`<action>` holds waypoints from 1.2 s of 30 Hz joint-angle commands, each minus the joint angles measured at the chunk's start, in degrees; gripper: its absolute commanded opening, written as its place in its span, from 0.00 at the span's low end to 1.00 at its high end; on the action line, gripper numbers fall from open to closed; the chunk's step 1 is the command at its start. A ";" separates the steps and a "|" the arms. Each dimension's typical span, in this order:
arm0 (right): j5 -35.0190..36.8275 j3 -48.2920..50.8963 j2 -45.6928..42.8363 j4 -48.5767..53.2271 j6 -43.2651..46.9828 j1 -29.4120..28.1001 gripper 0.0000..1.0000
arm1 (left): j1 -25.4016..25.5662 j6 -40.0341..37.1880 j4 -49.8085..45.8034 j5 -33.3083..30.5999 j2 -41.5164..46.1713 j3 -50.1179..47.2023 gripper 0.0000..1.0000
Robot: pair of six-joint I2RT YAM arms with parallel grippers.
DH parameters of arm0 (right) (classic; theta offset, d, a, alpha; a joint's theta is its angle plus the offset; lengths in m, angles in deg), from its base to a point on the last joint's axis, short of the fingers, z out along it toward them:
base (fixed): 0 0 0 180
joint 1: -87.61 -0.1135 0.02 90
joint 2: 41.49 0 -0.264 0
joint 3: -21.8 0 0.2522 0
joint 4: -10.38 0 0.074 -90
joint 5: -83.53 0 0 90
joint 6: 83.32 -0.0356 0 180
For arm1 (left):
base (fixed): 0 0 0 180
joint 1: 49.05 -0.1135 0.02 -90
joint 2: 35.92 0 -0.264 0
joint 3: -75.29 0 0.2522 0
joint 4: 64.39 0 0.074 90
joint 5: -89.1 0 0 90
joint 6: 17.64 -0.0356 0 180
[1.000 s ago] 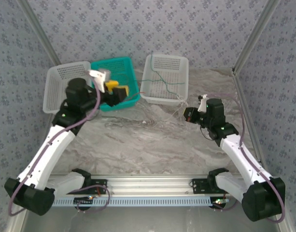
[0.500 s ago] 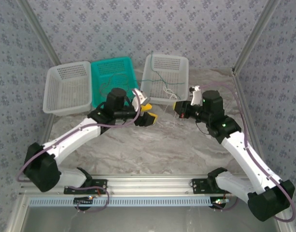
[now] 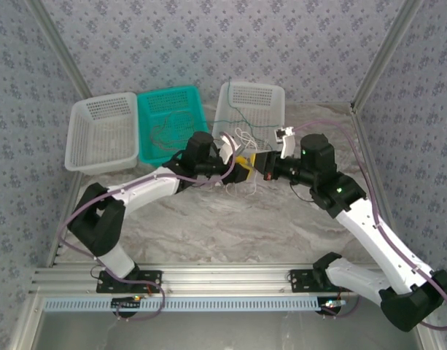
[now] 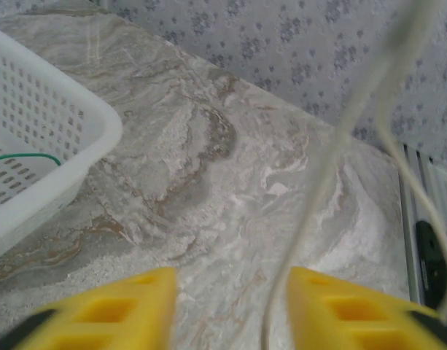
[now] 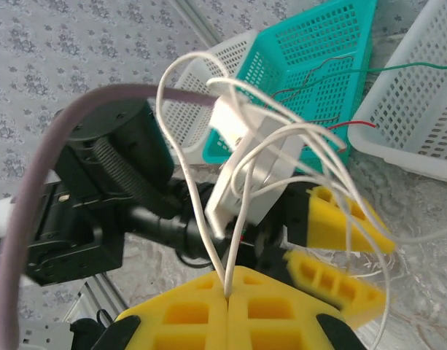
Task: Untangle the cables
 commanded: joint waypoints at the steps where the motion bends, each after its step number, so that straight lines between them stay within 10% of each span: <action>1: 2.41 -1.87 -0.97 1.93 1.81 -0.38 0.00 | 0.06 2.24 4.24 0.45 -0.22 2.52 0.06; 13: 16.92 7.57 -3.59 6.35 0.50 6.61 0.06 | -0.07 6.72 5.35 -9.34 15.24 -7.38 0.00; 18: 6.61 11.62 -4.46 0.68 -1.85 8.61 0.57 | 0.03 6.44 3.34 -9.04 16.26 -6.89 0.00; 21: 6.60 14.42 -6.28 -2.76 -3.40 7.33 0.71 | -0.01 6.83 3.66 -9.43 15.15 -6.50 0.00; 31: 10.73 30.65 -14.13 -24.62 -17.62 -0.62 0.38 | -0.01 7.84 3.70 -9.78 12.95 -5.36 0.00; 36: 15.39 32.38 -14.28 -28.82 -18.46 -5.80 0.40 | 0.07 7.93 3.37 -9.08 12.61 -4.73 0.00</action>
